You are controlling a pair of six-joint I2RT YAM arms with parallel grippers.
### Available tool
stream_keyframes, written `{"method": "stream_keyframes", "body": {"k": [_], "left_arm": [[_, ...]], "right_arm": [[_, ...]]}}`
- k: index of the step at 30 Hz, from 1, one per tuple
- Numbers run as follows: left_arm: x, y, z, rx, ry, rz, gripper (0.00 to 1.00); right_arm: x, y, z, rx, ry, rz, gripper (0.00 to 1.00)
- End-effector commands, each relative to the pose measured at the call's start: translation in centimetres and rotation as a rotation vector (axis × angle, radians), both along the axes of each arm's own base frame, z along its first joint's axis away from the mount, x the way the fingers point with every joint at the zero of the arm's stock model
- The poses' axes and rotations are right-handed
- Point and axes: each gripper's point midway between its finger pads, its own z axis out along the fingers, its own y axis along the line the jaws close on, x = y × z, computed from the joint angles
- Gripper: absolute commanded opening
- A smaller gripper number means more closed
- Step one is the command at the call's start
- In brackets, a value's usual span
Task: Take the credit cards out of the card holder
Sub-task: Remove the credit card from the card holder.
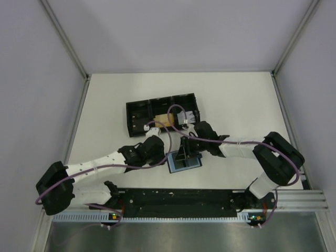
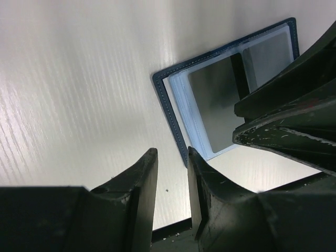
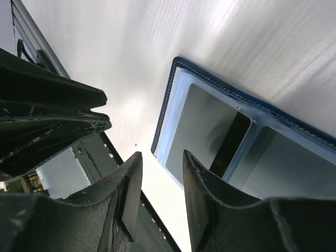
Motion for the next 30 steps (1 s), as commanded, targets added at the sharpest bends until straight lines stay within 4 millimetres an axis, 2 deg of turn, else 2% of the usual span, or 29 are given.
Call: {"method": "stream_keyframes", "body": {"k": [1, 7, 11, 19, 30], "left_arm": [[0.6, -0.5, 1.7, -0.091, -0.058, 0.028, 0.34], [-0.3, -4.2, 3.8, -0.231, -0.056, -0.133, 0.34], [0.3, -5.6, 3.7, -0.225, -0.059, -0.175, 0.34], [1.1, -6.2, 0.1, -0.129, 0.022, -0.177, 0.25], [-0.4, -4.2, -4.1, -0.020, 0.141, -0.137, 0.04]], "right_arm": [[0.7, 2.3, 2.4, 0.076, -0.069, 0.029, 0.37], [2.2, -0.3, 2.3, -0.027, -0.148, -0.055, 0.37], [2.8, -2.0, 1.9, -0.029, -0.141, -0.099, 0.39], [2.9, -3.2, 0.5, -0.006, -0.105, -0.131, 0.39], [2.0, -2.5, -1.7, 0.033, -0.030, -0.095, 0.38]]}}
